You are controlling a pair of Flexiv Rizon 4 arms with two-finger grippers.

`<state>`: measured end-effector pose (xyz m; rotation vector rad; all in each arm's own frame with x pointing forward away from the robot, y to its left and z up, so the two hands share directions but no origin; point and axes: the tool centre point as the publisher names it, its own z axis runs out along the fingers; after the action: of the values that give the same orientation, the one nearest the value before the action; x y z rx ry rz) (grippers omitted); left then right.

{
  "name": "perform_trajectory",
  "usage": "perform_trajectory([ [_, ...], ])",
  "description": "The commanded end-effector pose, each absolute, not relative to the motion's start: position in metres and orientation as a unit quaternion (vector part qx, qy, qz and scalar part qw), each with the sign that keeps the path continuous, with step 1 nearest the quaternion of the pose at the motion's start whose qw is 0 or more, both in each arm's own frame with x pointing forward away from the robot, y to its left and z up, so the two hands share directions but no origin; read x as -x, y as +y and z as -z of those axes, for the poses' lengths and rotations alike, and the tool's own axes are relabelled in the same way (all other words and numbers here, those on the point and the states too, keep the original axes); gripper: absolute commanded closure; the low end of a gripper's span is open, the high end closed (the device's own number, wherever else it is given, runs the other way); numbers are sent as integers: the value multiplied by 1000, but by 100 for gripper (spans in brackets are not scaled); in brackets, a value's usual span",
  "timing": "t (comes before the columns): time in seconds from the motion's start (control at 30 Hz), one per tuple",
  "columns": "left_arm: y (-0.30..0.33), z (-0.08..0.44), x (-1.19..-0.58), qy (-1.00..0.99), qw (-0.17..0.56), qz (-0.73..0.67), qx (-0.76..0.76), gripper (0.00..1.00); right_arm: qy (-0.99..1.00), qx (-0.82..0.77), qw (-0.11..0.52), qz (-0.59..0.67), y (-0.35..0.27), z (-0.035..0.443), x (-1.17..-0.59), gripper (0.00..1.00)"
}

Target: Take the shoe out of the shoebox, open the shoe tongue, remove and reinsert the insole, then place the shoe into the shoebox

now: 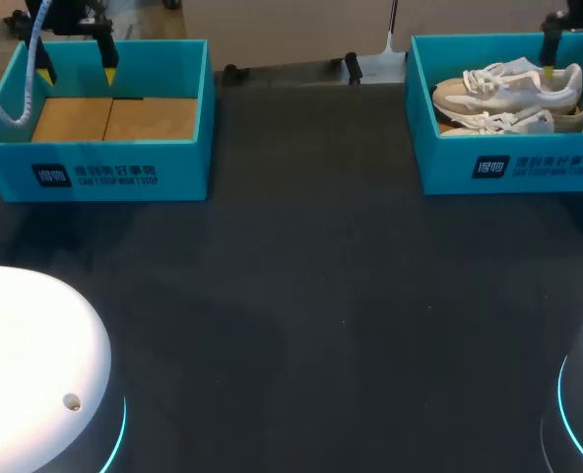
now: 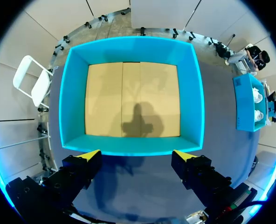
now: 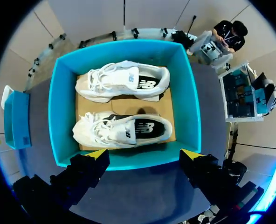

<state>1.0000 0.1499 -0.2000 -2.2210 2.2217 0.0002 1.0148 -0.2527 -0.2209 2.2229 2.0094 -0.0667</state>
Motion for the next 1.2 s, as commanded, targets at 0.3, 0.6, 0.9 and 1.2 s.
perform_trajectory([
  [0.3, 150, 200, -1000, 707, 0, 0, 707, 0, 679, -730, 84, -5, -282, 253, -1009, 0],
  [0.6, 150, 200, -1000, 707, 0, 0, 707, 0, 692, -718, 75, 19, -289, 288, -1014, 0],
  [0.9, 150, 200, -1000, 707, 0, 0, 707, 0, 698, -711, 75, 37, -302, 315, -1022, 0],
  [1.2, 150, 200, -1000, 707, 0, 0, 707, 0, 701, -709, 68, 36, -318, 332, -1030, 4],
])
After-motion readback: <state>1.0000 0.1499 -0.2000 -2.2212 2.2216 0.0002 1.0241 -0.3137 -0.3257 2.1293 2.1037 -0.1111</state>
